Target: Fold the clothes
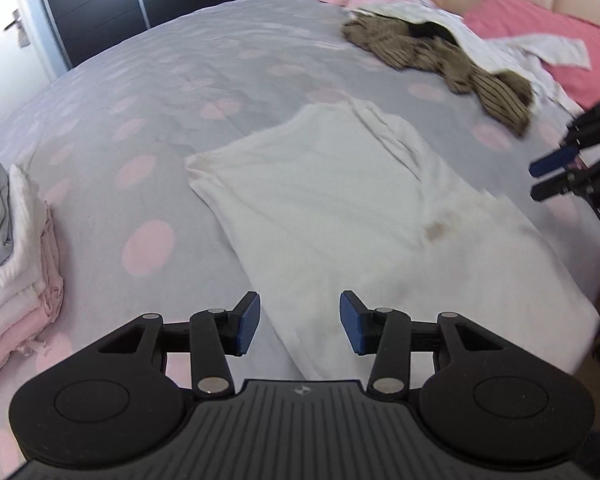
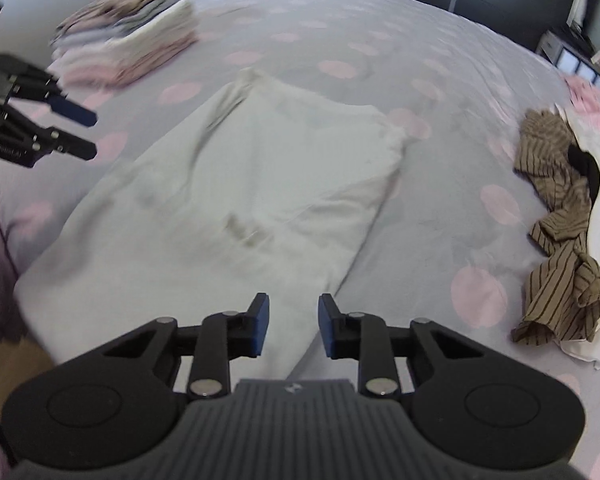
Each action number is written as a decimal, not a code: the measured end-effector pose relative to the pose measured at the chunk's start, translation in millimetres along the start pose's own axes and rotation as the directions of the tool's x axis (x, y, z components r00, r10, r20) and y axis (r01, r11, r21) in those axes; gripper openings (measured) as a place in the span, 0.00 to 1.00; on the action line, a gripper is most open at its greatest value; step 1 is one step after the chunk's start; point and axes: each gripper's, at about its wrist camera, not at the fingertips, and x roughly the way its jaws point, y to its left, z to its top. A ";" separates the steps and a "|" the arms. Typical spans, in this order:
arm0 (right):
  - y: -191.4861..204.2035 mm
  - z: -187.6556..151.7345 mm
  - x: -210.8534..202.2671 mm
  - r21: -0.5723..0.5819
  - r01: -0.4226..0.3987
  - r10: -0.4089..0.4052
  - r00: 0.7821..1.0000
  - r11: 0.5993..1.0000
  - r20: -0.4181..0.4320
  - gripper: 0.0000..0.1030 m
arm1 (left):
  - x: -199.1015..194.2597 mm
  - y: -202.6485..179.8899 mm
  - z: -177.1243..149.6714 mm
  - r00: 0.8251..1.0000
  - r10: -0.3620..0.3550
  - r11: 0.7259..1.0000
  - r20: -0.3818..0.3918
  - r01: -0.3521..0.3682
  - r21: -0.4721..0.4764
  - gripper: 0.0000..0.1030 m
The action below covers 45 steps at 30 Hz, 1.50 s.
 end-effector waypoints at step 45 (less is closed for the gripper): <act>-156.0 158.2 179.7 0.234 -0.093 0.077 0.994 0.968 0.080 0.35 | 174.3 123.1 99.8 0.999 -0.047 0.954 0.000 0.045 -0.295 0.44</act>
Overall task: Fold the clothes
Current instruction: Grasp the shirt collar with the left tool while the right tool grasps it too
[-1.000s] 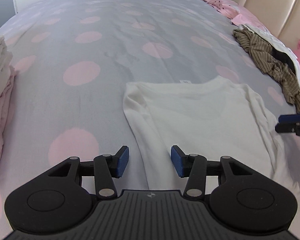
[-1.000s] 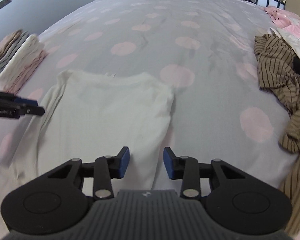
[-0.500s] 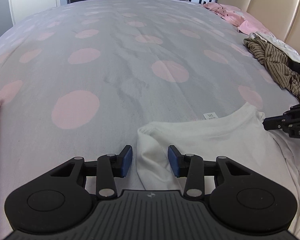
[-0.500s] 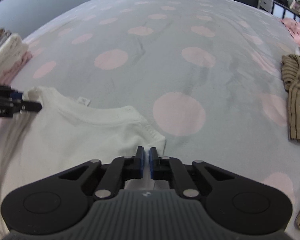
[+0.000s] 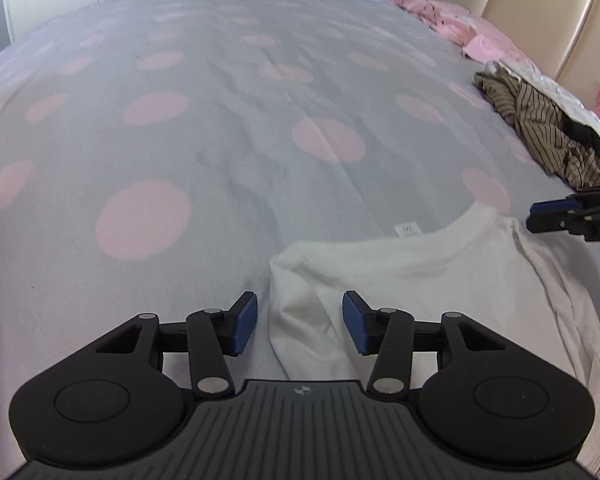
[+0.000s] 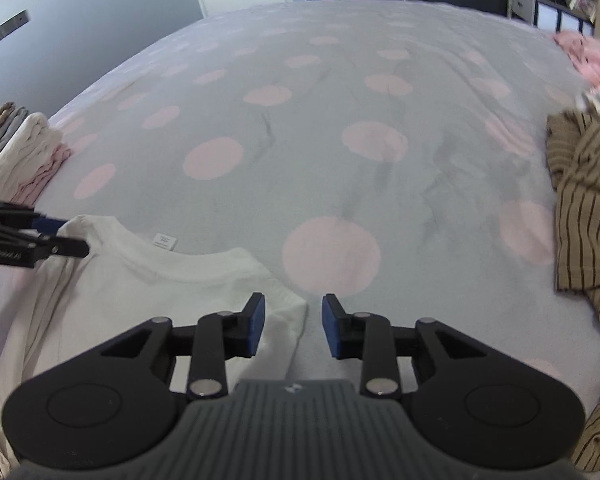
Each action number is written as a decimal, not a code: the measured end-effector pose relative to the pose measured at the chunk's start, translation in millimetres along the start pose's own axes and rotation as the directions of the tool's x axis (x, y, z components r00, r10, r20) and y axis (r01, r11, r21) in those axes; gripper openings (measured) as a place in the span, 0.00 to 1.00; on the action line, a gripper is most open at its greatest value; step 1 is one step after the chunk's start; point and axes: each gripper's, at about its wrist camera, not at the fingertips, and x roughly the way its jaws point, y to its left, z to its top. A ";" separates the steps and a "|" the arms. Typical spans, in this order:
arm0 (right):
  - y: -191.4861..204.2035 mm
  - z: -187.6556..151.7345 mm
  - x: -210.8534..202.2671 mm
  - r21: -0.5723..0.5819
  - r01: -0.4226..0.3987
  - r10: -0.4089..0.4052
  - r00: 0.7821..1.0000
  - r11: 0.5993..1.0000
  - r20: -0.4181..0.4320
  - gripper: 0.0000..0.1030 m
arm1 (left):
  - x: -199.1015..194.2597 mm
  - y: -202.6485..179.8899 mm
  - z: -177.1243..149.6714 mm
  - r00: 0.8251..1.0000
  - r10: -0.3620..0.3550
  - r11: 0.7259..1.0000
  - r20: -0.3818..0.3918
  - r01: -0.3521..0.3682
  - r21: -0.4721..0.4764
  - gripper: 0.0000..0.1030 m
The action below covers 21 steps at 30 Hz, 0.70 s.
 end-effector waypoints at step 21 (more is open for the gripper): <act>23.4 15.3 -68.0 -0.044 -0.022 0.027 0.993 0.999 0.118 0.09 | -90.9 -7.3 13.1 0.967 -0.099 0.995 0.234 0.090 0.047 0.08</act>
